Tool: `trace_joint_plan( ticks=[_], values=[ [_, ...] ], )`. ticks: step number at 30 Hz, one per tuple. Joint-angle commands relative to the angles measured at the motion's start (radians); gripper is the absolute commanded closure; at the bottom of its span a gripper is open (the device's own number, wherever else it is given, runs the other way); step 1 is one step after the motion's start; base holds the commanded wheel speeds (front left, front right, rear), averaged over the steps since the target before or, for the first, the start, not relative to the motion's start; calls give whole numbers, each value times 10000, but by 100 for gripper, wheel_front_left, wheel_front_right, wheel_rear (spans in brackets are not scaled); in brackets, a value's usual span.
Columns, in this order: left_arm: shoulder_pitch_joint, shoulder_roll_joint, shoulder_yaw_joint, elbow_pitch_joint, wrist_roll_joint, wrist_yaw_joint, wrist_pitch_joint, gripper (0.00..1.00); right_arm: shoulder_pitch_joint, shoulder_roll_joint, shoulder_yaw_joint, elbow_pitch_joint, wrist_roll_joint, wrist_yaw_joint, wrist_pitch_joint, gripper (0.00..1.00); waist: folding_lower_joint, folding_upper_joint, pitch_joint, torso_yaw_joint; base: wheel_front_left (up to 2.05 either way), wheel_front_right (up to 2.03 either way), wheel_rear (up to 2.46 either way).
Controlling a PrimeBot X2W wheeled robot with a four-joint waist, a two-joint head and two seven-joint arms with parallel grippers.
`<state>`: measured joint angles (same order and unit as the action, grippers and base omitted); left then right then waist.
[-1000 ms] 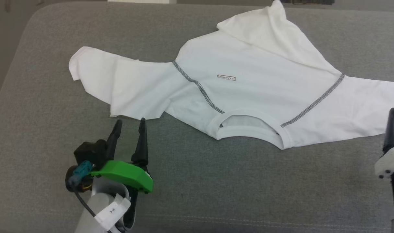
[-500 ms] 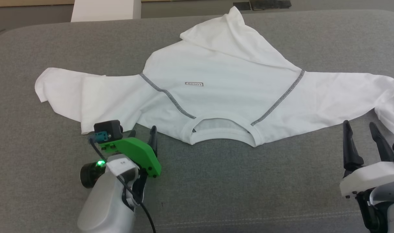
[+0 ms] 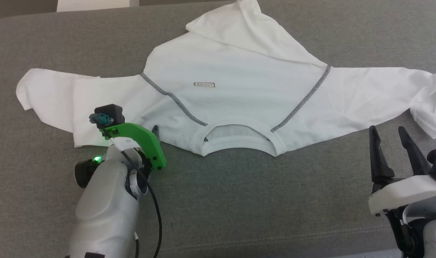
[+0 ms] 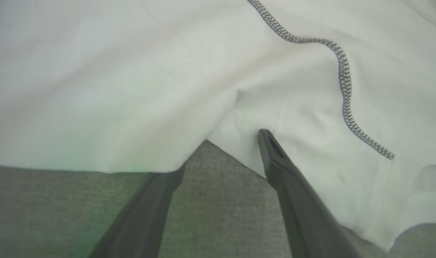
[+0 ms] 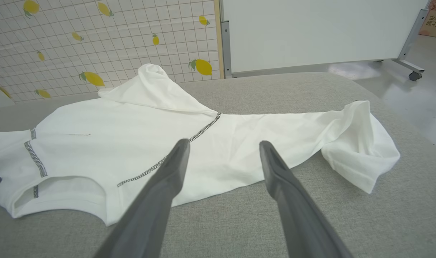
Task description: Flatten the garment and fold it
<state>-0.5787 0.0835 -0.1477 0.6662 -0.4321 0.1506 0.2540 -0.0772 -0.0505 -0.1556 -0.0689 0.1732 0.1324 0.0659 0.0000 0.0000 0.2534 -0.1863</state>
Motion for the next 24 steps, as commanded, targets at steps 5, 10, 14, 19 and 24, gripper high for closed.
trace_joint_plan(
  ticks=[5,10,14,19,24],
  values=[
    [-354,73,-406,611,-7,-418,482,53,-155,2,53,-157,102,-17,-4,0,0,0,159,-42,0,0,0],
    [-557,188,-867,871,245,-862,478,100,-193,2,72,-182,153,-17,-9,0,0,0,229,-52,0,0,0],
    [-610,188,-966,868,223,-1200,-32,100,-188,2,-7,-146,199,-17,-25,0,0,0,236,12,0,0,0],
    [-248,236,-797,499,60,-1303,-907,100,-240,3,-212,-43,184,-17,42,0,0,0,108,80,0,0,0],
    [709,334,-548,-759,-153,-1206,-1561,100,-541,3,-738,343,42,-17,361,0,0,0,-20,284,0,0,0]
  ],
)
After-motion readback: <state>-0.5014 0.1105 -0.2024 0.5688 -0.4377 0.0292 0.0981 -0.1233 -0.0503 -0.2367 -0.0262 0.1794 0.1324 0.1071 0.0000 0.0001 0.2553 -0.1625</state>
